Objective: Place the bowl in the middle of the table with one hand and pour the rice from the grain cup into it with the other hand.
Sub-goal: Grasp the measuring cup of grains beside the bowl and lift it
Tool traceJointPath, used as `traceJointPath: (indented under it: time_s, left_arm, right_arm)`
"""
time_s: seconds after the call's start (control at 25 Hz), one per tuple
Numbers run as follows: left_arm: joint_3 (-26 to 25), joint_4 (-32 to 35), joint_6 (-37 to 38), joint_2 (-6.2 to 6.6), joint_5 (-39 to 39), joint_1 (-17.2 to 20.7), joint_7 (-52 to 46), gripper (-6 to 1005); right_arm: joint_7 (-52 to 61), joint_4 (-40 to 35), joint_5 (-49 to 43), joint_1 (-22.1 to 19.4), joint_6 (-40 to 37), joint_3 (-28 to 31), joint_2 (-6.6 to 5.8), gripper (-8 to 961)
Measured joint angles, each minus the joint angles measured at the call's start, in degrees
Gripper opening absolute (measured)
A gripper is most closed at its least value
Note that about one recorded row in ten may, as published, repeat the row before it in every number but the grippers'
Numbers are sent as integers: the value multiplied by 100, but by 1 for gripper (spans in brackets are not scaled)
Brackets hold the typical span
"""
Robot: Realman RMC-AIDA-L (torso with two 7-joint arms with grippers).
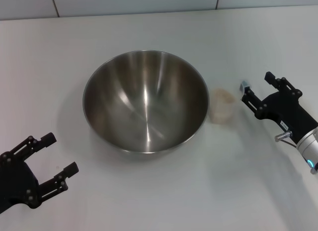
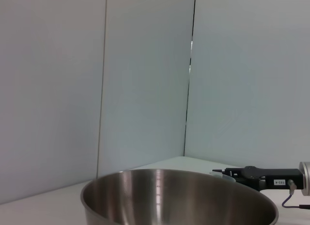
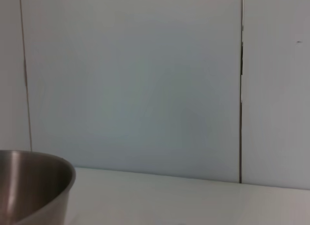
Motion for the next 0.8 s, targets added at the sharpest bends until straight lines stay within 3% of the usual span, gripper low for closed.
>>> traceJointPath:
  time_s: [0.2,0.52,0.8]
  left_arm:
    - [0,0,24,0,0,9,0,814]
    - [0,0,34,16,0,33,0,815]
    - [0,-1,41,33,0,56,0,815]
  right_arm:
    - [-8,17,0,2,0,0,13,673]
    - [21,58,-21,2,-59,-18,16,461]
    - [24,142,-17,-17,-67,-5,17,183]
